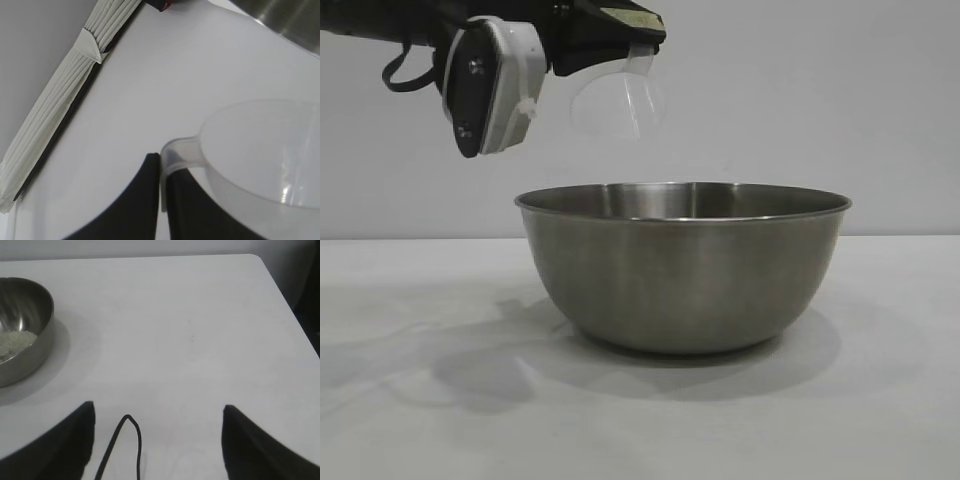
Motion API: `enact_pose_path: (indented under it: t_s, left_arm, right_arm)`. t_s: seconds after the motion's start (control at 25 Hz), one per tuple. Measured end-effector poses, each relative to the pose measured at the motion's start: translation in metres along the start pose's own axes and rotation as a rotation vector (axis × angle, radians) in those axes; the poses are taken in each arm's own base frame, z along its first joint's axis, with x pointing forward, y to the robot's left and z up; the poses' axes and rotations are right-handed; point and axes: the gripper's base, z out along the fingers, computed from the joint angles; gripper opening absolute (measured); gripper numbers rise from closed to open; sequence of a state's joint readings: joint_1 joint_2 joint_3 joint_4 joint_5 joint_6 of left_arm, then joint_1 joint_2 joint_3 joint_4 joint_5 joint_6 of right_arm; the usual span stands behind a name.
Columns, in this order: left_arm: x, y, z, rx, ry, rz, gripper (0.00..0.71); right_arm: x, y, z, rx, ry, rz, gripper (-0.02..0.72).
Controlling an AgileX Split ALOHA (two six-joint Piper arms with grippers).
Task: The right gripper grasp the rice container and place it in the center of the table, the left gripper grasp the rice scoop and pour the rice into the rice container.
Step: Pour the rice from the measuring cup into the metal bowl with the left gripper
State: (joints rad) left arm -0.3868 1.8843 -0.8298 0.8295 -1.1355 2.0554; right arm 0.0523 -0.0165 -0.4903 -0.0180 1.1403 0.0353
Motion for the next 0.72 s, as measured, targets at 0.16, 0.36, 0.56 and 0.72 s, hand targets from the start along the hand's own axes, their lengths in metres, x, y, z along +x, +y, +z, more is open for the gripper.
enact_pose_path:
  t_s: [0.16, 0.36, 0.56, 0.72]
  left_arm:
    - [0.0, 0.0, 0.0, 0.001, 0.002, -0.189, 0.0]
    - [0.007, -0.004, 0.0, 0.019, 0.089, -0.584, 0.0]
    - [0.015, -0.008, -0.002, 0.002, 0.195, -1.028, 0.0]
    - [0.02, -0.012, -0.003, -0.041, 0.279, -1.373, 0.0]
  right_arm:
    - [0.0, 0.0, 0.0, 0.0, 0.0, 0.0, 0.48]
    - [0.0, 0.0, 0.0, 0.0, 0.0, 0.0, 0.385]
    - [0.0, 0.0, 0.0, 0.0, 0.0, 0.0, 0.32]
    - [0.0, 0.0, 0.0, 0.0, 0.0, 0.0, 0.214]
